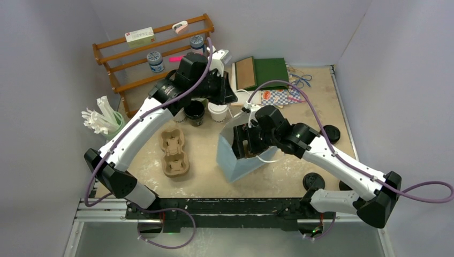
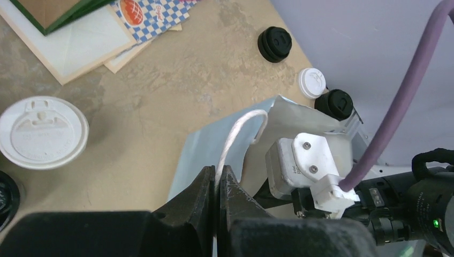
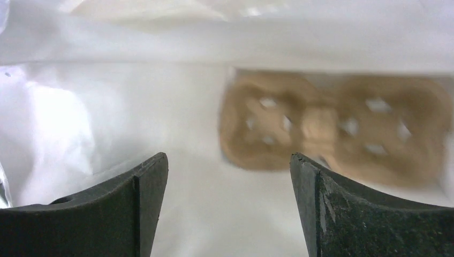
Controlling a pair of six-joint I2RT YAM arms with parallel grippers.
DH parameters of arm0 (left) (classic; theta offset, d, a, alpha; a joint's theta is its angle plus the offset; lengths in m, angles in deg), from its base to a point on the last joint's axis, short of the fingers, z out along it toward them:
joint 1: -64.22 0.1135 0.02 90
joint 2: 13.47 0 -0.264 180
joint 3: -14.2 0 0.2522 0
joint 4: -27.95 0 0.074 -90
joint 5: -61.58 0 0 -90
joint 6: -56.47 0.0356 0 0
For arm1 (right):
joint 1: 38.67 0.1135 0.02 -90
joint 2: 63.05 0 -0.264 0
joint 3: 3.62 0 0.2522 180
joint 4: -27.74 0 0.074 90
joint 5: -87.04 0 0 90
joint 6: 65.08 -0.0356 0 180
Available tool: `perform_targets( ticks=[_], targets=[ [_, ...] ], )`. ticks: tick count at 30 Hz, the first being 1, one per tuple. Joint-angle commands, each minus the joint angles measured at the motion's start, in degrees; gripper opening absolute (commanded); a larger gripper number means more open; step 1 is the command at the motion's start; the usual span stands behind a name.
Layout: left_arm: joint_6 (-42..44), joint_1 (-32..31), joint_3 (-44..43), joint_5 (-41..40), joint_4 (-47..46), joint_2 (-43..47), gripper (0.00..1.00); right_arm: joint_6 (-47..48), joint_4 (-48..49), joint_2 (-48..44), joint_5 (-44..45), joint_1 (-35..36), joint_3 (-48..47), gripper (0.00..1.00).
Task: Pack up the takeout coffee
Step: Place the cup tray in the takeout bag.
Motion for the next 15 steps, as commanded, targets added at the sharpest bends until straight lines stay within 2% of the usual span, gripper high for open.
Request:
perform_targets(
  ticks=[1, 4, 7, 11, 15],
  targets=[
    [-4.15, 0.46, -2.39, 1.65, 6.95, -1.37, 0.0, 2.23, -1.88, -1.15, -6.35, 0.01, -0.91, 0.83],
    [-5.39, 0.48, 2.48, 2.26, 5.55, 0.63, 0.0, 2.32, -1.39, -2.08, -6.83, -0.02, 0.25, 0.8],
    [-7.06, 0.46, 8.31, 2.16, 2.1, 3.88, 0.0, 2.02, -1.25, -2.34, -4.5, 0.04, -2.72, 0.78],
    [-8.23, 0.46, 11.34, 1.03, 1.36, 6.87, 0.0, 1.23, -6.61, 0.86, 0.98, 0.04, -12.92, 0.8],
    [-8.71, 0.48, 13.72, -0.16, 0.74, 9.12, 0.0, -3.11, -18.19, 5.17, 11.55, 0.0, -24.91, 0.82]
  ],
)
